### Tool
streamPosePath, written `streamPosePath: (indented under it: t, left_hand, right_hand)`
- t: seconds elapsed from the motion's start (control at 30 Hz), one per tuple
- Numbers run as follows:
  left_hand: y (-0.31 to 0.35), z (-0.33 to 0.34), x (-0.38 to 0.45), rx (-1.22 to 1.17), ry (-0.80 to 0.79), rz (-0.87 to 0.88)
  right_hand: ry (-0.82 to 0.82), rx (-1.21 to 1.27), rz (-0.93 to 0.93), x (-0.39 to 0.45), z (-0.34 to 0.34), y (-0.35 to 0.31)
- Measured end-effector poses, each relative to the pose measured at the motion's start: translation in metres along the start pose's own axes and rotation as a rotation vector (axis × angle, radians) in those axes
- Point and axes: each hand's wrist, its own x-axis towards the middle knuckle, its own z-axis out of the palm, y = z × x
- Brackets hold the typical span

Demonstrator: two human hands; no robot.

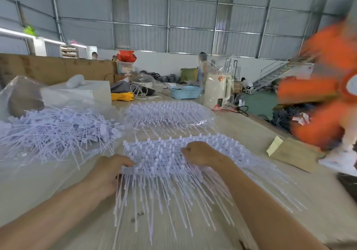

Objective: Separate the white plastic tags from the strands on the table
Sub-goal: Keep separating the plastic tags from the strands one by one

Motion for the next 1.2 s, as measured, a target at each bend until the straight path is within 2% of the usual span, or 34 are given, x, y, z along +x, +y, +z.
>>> streamPosePath:
  t: [0.1, 0.2, 0.27, 0.33, 0.47, 0.53, 0.6, 0.67, 0.73, 0.83, 0.9, 1.0, 1.13, 1.2]
  left_hand:
    - [0.008, -0.005, 0.0, -0.095, -0.07, -0.093]
    - [0.01, -0.009, 0.002, -0.174, -0.206, -0.184]
    - [0.008, -0.004, -0.003, -0.131, -0.366, -0.212]
    - [0.003, 0.003, -0.003, -0.076, -0.421, -0.214]
    - [0.006, 0.012, -0.003, 0.0, -0.421, -0.163]
    - [0.018, 0.018, -0.004, 0.006, -0.441, -0.171]
    - [0.03, 0.024, -0.004, 0.061, -0.425, -0.137]
    - [0.036, 0.029, -0.004, 0.122, -0.382, -0.108]
    - [0.033, 0.03, -0.006, 0.219, -0.346, -0.108]
    - [0.02, 0.021, -0.009, 0.318, -0.354, -0.175]
    - [0.011, 0.014, -0.01, 0.359, -0.384, -0.183]
    - [0.003, 0.005, -0.01, 0.387, -0.388, -0.163]
    - [0.004, -0.007, -0.007, 0.39, -0.382, -0.159]
    - [0.006, -0.01, -0.008, 0.42, -0.392, -0.168]
  right_hand:
    - [-0.076, 0.04, -0.009, -0.013, -0.01, -0.002]
    - [-0.174, 0.021, -0.053, -0.025, -0.011, -0.019]
    - [-0.223, 0.023, -0.08, -0.033, -0.012, -0.034]
    - [-0.227, 0.07, -0.088, -0.039, -0.016, -0.047]
    - [-0.307, 0.129, -0.147, -0.05, -0.027, -0.077]
    - [-0.33, -0.032, -0.2, -0.055, -0.031, -0.092]
    - [-0.281, -0.202, -0.263, -0.057, -0.033, -0.103]
    - [-0.217, -0.233, -0.284, -0.056, -0.026, -0.11]
    - [-0.182, -0.235, -0.219, -0.057, -0.011, -0.116]
    - [-0.245, -0.18, 0.035, -0.059, 0.017, -0.118]
    - [-0.288, -0.224, 0.087, -0.064, 0.029, -0.116]
    - [-0.282, -0.299, 0.008, -0.071, 0.034, -0.114]
    - [-0.177, -0.353, -0.237, -0.071, 0.025, -0.108]
    - [-0.105, -0.356, -0.223, -0.07, 0.031, -0.109]
